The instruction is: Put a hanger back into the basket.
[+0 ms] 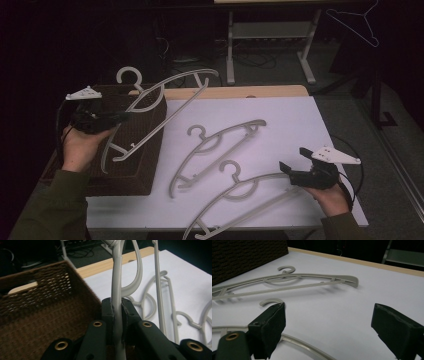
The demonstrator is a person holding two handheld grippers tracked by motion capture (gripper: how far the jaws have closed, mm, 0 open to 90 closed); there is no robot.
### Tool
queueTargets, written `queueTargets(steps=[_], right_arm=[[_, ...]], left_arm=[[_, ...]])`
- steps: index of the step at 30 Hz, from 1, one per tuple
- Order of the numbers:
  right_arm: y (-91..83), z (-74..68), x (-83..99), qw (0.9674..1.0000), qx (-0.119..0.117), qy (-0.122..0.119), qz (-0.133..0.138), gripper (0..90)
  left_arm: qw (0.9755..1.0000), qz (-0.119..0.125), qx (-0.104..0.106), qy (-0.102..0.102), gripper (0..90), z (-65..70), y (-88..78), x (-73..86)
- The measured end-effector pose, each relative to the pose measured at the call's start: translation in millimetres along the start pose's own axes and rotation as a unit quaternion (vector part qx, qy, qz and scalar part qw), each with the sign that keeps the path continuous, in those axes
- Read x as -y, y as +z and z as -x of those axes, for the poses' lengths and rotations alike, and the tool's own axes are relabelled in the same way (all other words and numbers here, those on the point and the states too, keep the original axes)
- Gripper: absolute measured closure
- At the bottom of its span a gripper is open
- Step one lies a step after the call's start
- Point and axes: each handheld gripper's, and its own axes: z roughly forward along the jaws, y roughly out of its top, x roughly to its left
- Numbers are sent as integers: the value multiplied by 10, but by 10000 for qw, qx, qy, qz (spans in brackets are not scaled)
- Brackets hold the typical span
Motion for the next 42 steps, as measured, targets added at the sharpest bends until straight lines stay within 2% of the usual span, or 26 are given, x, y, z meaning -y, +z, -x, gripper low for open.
queueTargets(steps=[10, 21, 29, 32, 35, 36, 37, 42], right_arm=[[-2, 5, -3, 10000, 19, -33, 5, 121], [0, 3, -3, 10000, 24, -34, -3, 120], [2, 6, -1, 10000, 34, -6, -4, 120], [0, 5, -2, 10000, 46, -8, -1, 121], [-3, 9, -3, 10000, 54, 3, 6, 121], [-2, 13, -3, 10000, 55, -5, 14, 121], [-1, 15, -2, 10000, 52, -11, 15, 120], [1, 16, -1, 10000, 59, -11, 7, 121]], left_arm=[[9995, 49, -269, -147, 826, -257, -212, 50], [9981, -7, -592, -177, 826, -513, -404, 125], [9962, -130, -842, -204, 826, -672, -484, 211], [9950, -166, -938, -293, 826, -792, -535, 261], [9943, -213, -994, -322, 826, -847, -560, 285], [9930, -279, -1094, -341, 826, -906, -578, 312], [9930, -279, -1094, -341, 826, -906, -578, 312], [9899, -476, -1275, -391, 826, -1038, -577, 389]])
